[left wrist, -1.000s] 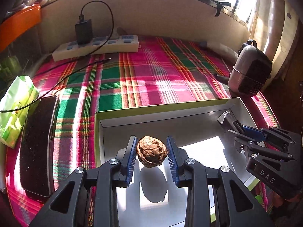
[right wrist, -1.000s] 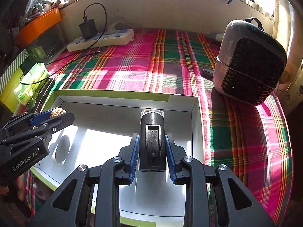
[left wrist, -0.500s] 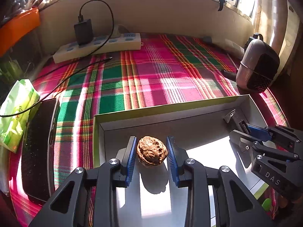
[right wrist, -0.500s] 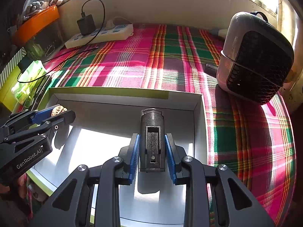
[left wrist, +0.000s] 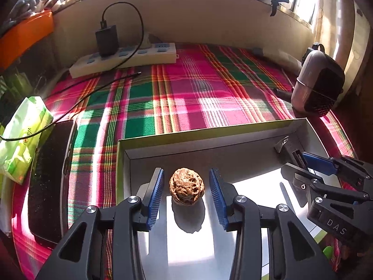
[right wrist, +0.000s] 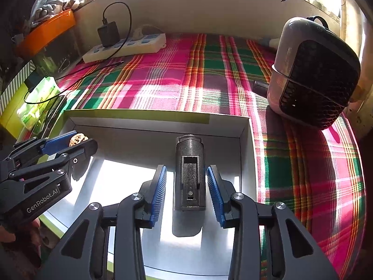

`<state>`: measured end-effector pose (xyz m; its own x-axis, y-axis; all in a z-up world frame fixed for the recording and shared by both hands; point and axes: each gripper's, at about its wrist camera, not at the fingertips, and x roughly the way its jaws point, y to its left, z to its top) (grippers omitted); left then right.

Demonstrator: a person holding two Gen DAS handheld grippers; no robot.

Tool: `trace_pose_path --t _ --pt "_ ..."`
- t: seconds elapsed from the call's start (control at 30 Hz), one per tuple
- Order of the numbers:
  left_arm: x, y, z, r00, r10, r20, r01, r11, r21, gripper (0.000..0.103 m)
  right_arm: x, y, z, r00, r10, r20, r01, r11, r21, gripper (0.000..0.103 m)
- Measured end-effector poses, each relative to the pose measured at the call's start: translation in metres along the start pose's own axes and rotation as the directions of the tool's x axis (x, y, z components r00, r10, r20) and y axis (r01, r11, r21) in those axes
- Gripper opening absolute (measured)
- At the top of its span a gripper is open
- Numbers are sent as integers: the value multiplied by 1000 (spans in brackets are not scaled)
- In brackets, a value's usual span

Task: Organize objects
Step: 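Lower walnut and black cylinder into the white box and open both tools, then withdraw both tools from the box toward the remaining items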

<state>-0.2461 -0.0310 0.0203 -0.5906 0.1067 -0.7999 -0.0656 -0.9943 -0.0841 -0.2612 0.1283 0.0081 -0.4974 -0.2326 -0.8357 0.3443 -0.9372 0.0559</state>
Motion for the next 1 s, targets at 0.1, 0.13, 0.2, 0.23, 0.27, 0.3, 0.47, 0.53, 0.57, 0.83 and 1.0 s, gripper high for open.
trace_pose_path --t 0.1,0.13,0.2,0.23,0.27,0.3,0.47,0.53,0.57,0.83,1.0 --pt "-8 1 -2 1000 4 10 -4 1000 -6 41 -6 3 -2 1000 0 15 0 1000 -4 42" --pt "-11 1 -3 1000 4 15 -4 1000 -10 41 -9 3 -3 1000 -2 21 2 1000 -4 42" --pt "-19 2 -5 1000 -1 26 2 1000 -15 41 -15 5 -5 999 5 35 -4 1000 -3 42" --pt "-24 2 -7 999 -4 32 4 1000 -17 41 -18 5 -6 999 6 40 -6 1000 0 42" --pt "-28 2 -9 999 -5 38 6 1000 -18 41 -21 6 -7 999 7 45 -7 1000 2 42" --pt "-32 3 -11 999 -7 43 8 1000 -16 41 -25 6 -9 999 8 53 -8 1000 2 42" --pt "-55 5 -26 996 8 85 -7 1000 -6 41 -44 8 -20 996 12 89 -12 1000 5 43" --pt "-64 7 -32 996 0 94 1 1000 -13 41 -52 8 -27 995 11 100 -12 1000 6 43" --pt "-68 9 -35 995 0 98 2 1000 -19 41 -55 9 -29 994 10 105 -11 1000 8 43" --pt "-97 16 -65 990 30 141 -27 999 -28 41 -81 9 -54 989 14 147 -17 1000 18 43" --pt "-111 20 -84 987 37 159 -33 999 -29 41 -92 7 -71 986 16 163 -21 999 27 43"
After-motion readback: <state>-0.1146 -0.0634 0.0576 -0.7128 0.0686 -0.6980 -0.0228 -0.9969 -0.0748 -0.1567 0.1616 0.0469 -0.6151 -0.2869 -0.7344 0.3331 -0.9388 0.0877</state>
